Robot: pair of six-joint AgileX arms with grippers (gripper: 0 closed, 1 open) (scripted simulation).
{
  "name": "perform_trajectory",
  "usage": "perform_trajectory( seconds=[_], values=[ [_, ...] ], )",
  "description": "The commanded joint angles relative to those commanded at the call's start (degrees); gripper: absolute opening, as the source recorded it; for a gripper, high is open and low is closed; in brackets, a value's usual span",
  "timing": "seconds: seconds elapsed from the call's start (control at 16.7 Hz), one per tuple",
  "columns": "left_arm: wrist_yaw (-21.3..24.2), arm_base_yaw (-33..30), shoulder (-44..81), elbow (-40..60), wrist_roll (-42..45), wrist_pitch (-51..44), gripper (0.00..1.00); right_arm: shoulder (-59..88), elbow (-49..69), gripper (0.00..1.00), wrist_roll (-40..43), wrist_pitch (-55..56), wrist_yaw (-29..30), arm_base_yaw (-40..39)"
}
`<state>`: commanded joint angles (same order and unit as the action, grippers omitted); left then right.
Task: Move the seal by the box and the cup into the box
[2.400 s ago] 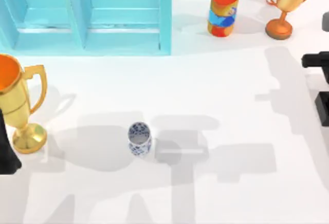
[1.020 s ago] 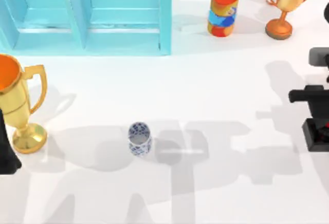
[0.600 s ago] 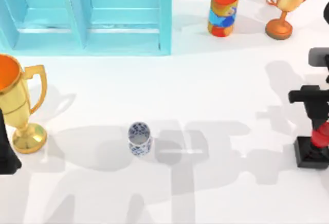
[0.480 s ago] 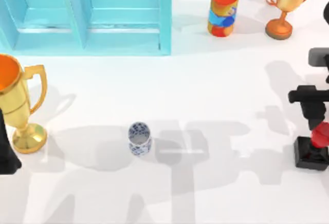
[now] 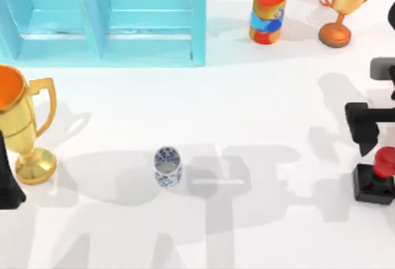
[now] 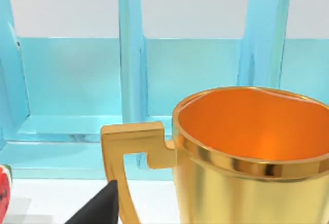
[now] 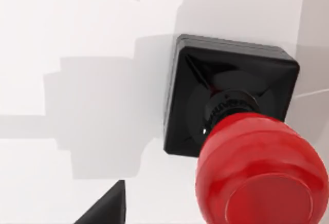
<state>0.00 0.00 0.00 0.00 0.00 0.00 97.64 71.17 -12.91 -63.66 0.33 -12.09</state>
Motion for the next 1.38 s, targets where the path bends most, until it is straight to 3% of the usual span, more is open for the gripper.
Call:
perform_trajectory(
  seconds=[0.3, 0.78, 1.14, 1.38],
  values=[
    [0.0, 0.0, 0.0, 0.0, 0.0, 0.0, 1.0, 0.08, 2.33, 1.0, 0.04, -2.34, 0.0, 0.02],
    [0.0, 0.0, 0.0, 0.0, 0.0, 0.0, 1.0, -0.43, 21.29, 1.0, 0.25, -21.81, -0.01, 0.33],
    [0.0, 0.0, 0.0, 0.0, 0.0, 0.0, 1.0, -0.3, 22.1, 1.0, 0.21, -22.59, 0.01, 0.1],
    [0.0, 0.0, 0.0, 0.0, 0.0, 0.0, 1.0, 5.02, 26.29, 1.0, -3.93, -23.96, 0.62, -4.71]
  ],
)
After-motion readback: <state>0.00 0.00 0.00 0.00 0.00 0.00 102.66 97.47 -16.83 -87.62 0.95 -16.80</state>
